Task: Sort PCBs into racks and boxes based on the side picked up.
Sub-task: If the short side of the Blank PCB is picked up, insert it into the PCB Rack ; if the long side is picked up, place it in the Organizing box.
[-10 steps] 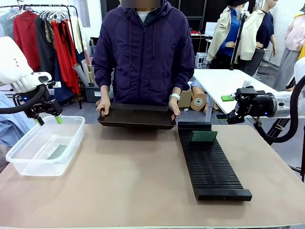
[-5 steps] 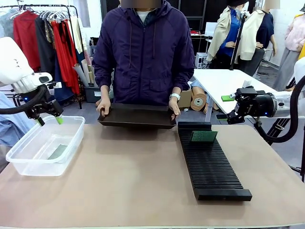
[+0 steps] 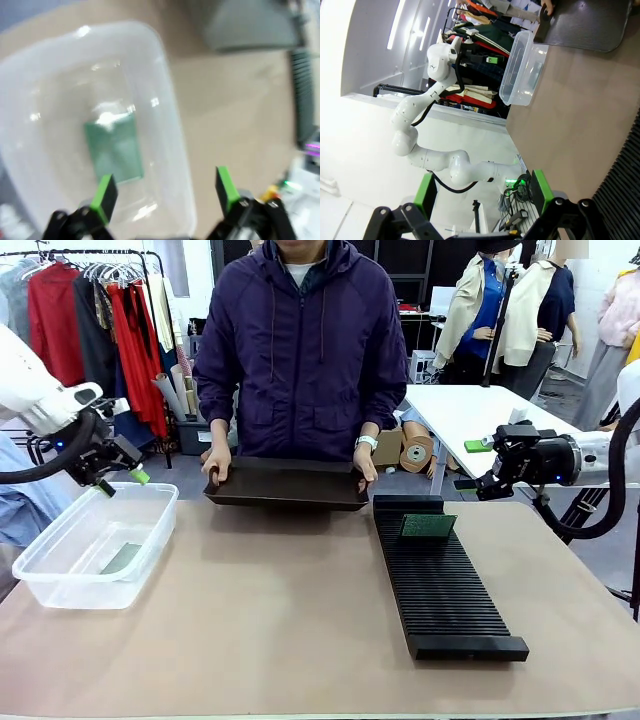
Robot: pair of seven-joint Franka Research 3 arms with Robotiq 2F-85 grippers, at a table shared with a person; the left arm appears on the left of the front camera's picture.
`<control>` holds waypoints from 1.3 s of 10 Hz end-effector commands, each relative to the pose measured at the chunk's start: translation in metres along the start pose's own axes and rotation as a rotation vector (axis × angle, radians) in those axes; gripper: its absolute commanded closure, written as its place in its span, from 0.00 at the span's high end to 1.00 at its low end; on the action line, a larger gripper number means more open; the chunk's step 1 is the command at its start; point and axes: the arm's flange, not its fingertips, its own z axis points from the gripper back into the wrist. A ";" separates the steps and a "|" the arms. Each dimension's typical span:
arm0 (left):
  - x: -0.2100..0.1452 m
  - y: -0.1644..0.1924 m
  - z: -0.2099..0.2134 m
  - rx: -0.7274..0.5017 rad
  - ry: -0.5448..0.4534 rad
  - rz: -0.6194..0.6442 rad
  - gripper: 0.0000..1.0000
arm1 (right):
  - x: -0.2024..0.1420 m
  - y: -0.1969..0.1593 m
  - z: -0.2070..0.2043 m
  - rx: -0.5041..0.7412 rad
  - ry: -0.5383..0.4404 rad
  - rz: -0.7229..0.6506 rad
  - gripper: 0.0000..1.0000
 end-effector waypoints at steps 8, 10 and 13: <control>-0.061 0.021 0.006 -0.654 -0.225 -0.079 1.00 | 0.001 0.002 -0.001 -0.005 0.001 0.011 1.00; -0.063 0.014 0.006 -0.691 -0.248 -0.071 1.00 | 0.001 0.002 -0.001 -0.005 0.001 0.011 1.00; -0.062 0.008 0.009 -0.735 -0.258 -0.025 1.00 | 0.001 0.002 -0.001 -0.005 0.001 0.011 1.00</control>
